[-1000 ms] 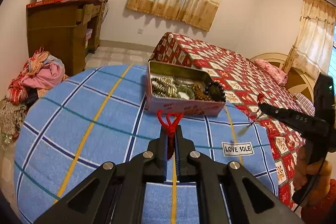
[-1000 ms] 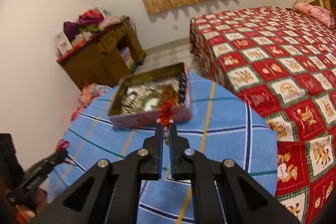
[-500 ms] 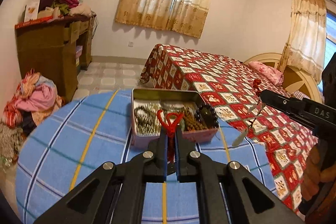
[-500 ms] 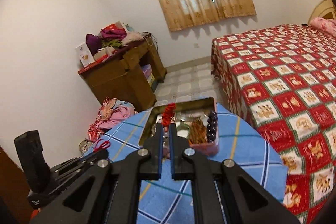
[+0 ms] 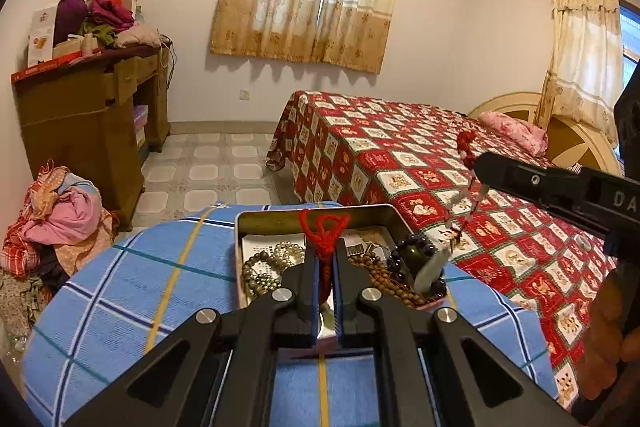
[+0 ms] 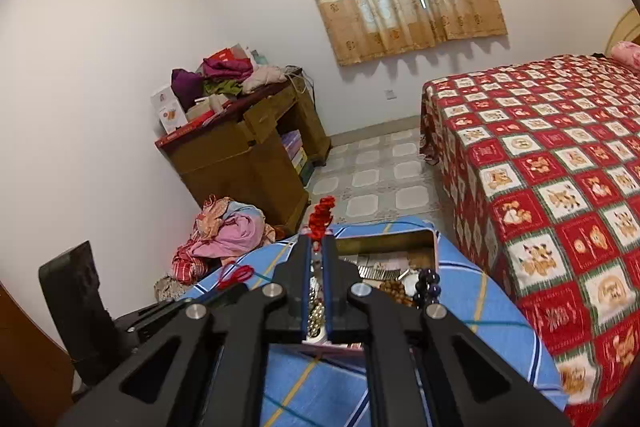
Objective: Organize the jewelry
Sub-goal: 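Carry the red cord and jade pendant into the pink tin, then open both tools inside the tin and withdraw them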
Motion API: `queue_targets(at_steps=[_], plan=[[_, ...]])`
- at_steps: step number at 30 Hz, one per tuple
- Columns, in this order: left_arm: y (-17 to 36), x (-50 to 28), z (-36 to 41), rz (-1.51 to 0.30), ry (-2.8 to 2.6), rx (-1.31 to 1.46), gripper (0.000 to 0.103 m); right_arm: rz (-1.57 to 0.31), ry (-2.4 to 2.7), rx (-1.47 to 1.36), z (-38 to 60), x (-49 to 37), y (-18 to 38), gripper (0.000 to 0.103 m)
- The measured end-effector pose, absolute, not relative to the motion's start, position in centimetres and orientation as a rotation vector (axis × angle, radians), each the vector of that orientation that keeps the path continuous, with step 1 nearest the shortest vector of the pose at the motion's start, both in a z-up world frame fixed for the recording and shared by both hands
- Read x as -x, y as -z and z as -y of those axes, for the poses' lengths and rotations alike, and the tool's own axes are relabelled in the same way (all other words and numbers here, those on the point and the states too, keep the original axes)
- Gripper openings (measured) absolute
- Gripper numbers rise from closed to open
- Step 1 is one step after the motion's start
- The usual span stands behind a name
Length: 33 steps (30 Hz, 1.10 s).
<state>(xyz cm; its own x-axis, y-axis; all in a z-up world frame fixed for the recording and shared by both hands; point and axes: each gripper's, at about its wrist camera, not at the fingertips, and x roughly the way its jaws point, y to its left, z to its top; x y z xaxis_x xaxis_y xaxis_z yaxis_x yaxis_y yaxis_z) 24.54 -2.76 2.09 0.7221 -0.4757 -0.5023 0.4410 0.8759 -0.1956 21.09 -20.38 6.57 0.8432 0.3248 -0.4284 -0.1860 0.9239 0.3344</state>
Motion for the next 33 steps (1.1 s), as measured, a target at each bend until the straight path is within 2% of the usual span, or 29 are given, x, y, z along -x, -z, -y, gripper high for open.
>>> queue_targets(at_steps=[22, 25, 28, 30, 31, 32, 33], plan=[[4.3, -30.7, 6.1, -0.694, 0.384, -0.013, 0.004, -0.683, -0.342, -0.297, 20.6, -28.8, 0.8, 0.008], [4.8, -31.1, 6.3, -0.700, 0.353, -0.039, 0.005, -0.690, -0.328, -0.311, 21.1, -29.0, 1.2, 0.013], [4.6, -31.5, 6.0, -0.704, 0.352, -0.028, 0.007, -0.682, -0.319, -0.356, 21.9, -28.6, 1.1, 0.014], [4.5, -31.4, 5.8, -0.715, 0.365, -0.005, 0.022, -0.652, -0.299, -0.384, 22.4, -27.6, 0.5, 0.015], [4.4, -31.4, 5.8, -0.726, 0.370, 0.004, 0.054, -0.628, -0.283, -0.394, 22.8, -26.8, 0.0, 0.022], [4.0, -31.1, 5.7, -0.712, 0.381, 0.007, 0.071, -0.610, -0.264, -0.396, 23.0, -26.2, -0.4, 0.029], [3.7, -30.6, 5.8, -0.691, 0.389, 0.007, 0.077, -0.587, -0.235, -0.391, 23.2, -25.3, -0.9, 0.047]])
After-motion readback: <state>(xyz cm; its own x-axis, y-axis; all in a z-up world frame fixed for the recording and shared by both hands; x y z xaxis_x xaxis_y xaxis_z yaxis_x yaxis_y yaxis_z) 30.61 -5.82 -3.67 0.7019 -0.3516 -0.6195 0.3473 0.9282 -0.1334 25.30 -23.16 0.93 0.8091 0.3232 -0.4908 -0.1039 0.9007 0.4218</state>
